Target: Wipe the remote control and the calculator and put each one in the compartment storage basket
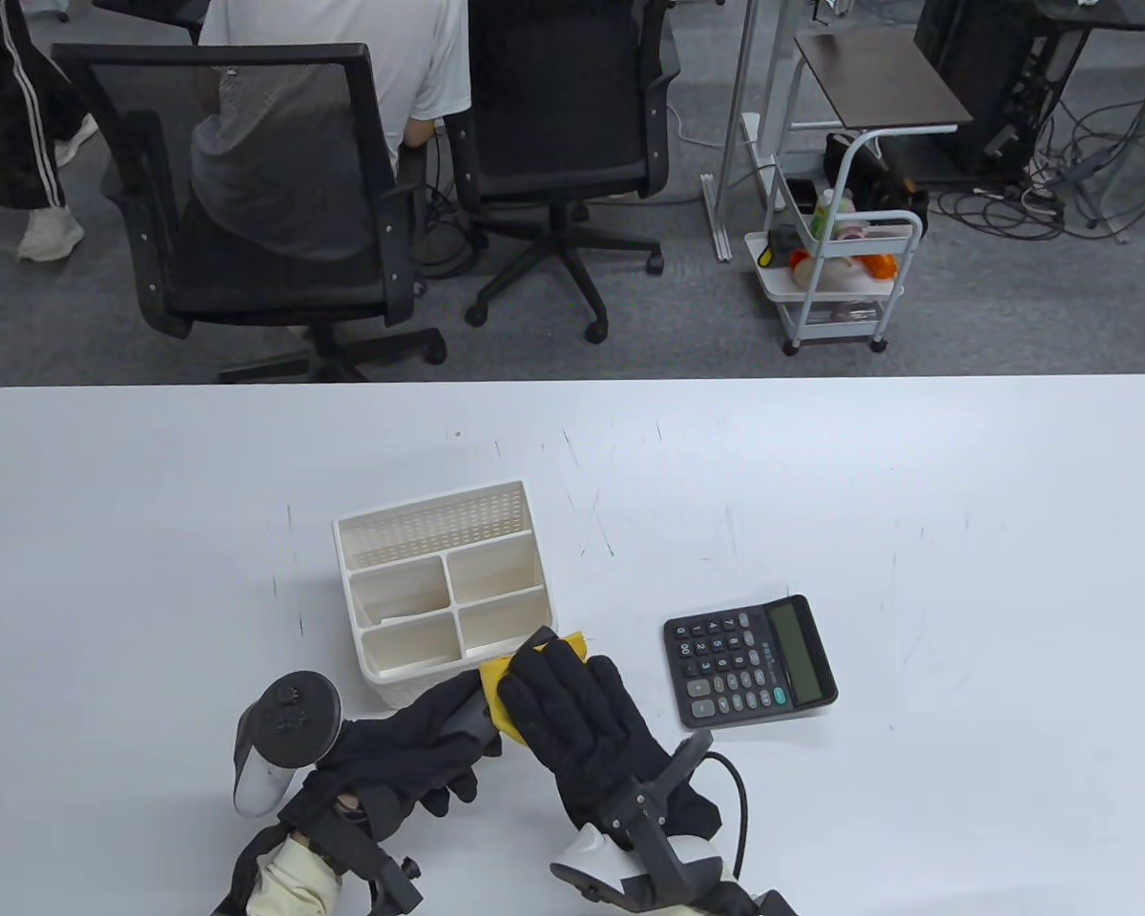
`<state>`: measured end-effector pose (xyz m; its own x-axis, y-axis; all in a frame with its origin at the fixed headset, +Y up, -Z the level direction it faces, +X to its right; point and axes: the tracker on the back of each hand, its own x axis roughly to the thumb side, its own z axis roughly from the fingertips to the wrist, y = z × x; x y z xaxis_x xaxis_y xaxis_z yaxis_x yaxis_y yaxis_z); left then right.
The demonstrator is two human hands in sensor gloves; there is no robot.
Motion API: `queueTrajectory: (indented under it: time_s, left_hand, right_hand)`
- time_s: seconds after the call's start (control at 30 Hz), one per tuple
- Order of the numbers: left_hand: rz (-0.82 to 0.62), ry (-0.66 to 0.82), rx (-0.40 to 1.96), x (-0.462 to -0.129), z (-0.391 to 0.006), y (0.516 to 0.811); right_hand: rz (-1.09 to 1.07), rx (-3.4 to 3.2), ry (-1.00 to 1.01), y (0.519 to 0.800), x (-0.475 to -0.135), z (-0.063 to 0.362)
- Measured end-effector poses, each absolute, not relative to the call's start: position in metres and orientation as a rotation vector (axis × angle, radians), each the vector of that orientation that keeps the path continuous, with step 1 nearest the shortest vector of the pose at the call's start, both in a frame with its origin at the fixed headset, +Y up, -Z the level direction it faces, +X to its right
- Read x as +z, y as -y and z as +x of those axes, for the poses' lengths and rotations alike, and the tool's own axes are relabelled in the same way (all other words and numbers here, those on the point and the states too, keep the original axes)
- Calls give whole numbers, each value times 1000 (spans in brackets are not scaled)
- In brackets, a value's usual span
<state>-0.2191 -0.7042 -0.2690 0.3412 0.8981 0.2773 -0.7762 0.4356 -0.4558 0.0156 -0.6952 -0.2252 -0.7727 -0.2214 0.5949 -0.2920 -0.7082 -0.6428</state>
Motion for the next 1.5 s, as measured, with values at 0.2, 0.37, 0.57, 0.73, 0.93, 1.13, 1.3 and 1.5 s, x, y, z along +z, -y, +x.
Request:
queueTrajectory:
  time_s: [0.2, 0.37, 0.57, 0.73, 0.93, 1.13, 1.3, 1.5]
  left_hand:
    - [-237, 538, 1036, -269, -215, 700]
    - [-31, 443, 851, -273, -218, 680]
    - [224, 308, 515, -281, -209, 653]
    - [340, 187, 175, -300, -193, 645]
    - [350, 165, -80, -326, -177, 653]
    - [327, 178, -186, -340, -165, 664]
    - [265, 172, -225, -349, -157, 674]
    - [169, 165, -264, -357, -148, 686]
  right_hand:
    - [841, 2572, 1123, 689, -236, 36]
    - [595, 2339, 950, 687, -245, 57]
    - [430, 2231, 811, 691, -254, 77]
    - [403, 2191, 731, 697, -259, 84]
    - [425, 2194, 707, 697, -260, 84]
    - [438, 2198, 664, 700, -261, 82]
    - [412, 2151, 593, 704, -265, 82]
    - [351, 2087, 497, 711, -269, 87]
